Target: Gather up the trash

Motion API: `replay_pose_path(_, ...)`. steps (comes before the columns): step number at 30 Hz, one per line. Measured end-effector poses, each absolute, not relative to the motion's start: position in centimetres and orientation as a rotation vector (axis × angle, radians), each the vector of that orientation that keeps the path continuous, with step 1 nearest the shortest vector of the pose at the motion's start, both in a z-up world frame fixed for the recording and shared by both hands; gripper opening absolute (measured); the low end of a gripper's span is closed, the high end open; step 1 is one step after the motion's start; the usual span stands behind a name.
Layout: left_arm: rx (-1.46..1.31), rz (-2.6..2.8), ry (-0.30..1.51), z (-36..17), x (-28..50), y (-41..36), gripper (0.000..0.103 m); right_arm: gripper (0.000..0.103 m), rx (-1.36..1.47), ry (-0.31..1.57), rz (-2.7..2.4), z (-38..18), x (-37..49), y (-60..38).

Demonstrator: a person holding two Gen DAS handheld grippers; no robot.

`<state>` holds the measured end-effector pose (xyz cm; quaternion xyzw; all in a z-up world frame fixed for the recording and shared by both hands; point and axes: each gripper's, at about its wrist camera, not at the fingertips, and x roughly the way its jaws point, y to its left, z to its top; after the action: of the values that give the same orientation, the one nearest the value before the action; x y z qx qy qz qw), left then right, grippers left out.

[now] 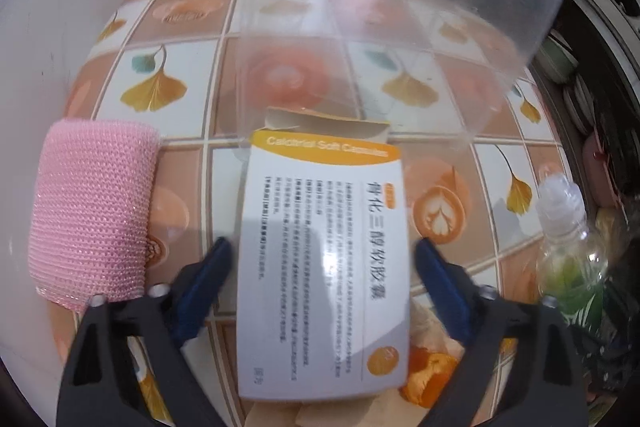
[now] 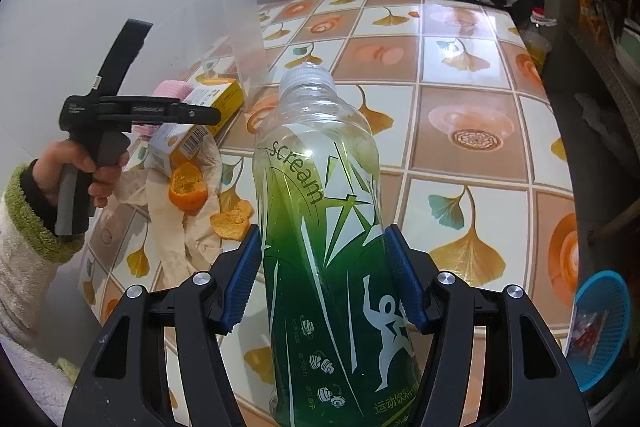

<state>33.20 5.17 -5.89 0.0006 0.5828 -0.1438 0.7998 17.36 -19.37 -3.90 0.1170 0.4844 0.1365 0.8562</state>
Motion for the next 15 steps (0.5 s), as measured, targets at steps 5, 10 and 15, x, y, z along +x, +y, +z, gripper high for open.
replay_pose_path(5, -0.043, -0.287, 1.235, -5.3, 33.1, 5.9, 0.069, 0.058, 0.257, 1.017, 0.293, -4.0, 17.1, -19.4)
replay_pose_path(10, -0.084, -0.288, 1.191, -4.4, 32.2, 6.6, 0.069, 0.058, 0.259, 1.015, 0.292, -4.1, 17.2, -19.4)
replay_pose_path(15, -0.128, -0.305, 1.13, -2.8, 30.7, 7.3, 0.069, 0.058, 0.262, 1.025, 0.282, -4.1, 17.3, -19.5)
